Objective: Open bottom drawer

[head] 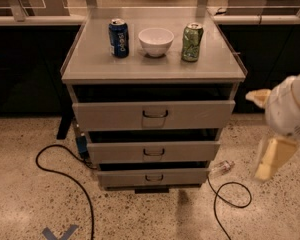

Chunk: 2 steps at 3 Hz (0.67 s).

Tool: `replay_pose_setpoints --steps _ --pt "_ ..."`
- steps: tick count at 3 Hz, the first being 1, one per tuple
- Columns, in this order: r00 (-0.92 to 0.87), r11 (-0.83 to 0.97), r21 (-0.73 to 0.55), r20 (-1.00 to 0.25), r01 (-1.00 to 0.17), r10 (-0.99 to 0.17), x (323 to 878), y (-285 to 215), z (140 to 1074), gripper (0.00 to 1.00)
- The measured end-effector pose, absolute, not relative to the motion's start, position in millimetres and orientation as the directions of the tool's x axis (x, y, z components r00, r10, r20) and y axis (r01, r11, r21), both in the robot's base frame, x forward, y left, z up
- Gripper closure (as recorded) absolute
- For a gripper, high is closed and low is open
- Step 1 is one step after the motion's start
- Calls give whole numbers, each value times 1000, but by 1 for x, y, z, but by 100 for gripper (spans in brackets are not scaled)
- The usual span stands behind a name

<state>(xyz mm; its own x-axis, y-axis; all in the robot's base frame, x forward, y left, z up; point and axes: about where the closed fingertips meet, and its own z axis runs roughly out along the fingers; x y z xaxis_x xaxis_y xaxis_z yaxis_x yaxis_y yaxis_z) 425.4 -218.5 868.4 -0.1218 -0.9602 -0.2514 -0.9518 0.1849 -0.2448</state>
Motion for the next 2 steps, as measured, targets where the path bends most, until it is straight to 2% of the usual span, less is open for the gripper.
replay_pose_setpoints --steps 1,2 --pt "-104 160 -198 -269 -967 -958 414 -212 774 0" --pt "-138 166 -82 -274 -983 -952 394 -204 643 0"
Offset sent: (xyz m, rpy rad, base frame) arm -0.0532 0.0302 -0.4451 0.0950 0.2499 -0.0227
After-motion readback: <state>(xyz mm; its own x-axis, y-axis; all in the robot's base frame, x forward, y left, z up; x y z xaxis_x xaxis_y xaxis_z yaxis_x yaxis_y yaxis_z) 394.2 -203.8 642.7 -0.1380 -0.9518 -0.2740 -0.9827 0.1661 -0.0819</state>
